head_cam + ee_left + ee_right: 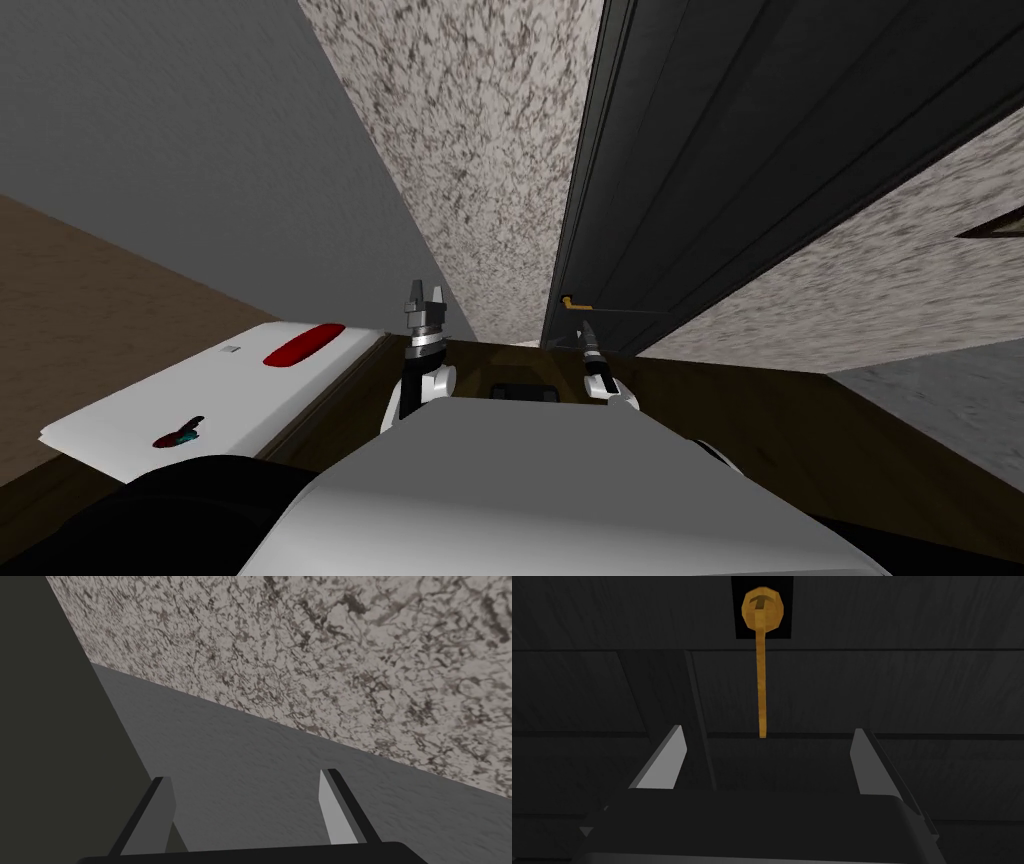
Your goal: Pull the door open
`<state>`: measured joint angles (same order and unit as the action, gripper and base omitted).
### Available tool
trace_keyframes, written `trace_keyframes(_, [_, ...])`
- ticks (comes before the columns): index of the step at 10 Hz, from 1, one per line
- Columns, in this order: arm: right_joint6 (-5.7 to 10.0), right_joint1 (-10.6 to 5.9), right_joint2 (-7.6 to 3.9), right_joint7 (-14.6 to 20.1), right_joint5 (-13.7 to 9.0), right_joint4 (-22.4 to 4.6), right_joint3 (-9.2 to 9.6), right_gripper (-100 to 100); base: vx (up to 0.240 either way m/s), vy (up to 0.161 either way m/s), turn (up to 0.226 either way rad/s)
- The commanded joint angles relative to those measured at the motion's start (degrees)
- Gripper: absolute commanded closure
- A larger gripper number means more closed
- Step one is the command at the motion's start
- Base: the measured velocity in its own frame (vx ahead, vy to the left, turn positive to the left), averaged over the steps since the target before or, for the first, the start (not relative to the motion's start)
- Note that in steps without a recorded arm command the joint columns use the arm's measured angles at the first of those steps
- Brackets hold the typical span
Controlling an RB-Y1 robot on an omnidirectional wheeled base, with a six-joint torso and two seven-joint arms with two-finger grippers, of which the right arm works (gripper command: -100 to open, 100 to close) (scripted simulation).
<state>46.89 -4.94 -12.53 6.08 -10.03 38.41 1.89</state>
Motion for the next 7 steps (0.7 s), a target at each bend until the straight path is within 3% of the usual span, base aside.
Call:
trace_keyframes(1, [0.42,-0.62,-0.21,-0.03,-0.31,-1.75,0.09,-100,0.03,-0.05,0.097])
trace_keyframes(2, [0.21,-0.23,-0.15,0.0,-0.18,-0.85,0.06,-100,0.014,-0.024,0.02])
trace_keyframes(7, [2.64,1.03,-3.1,2.54,-0.91,-4.35,-5.29,-100,0.162,0.013,0.23])
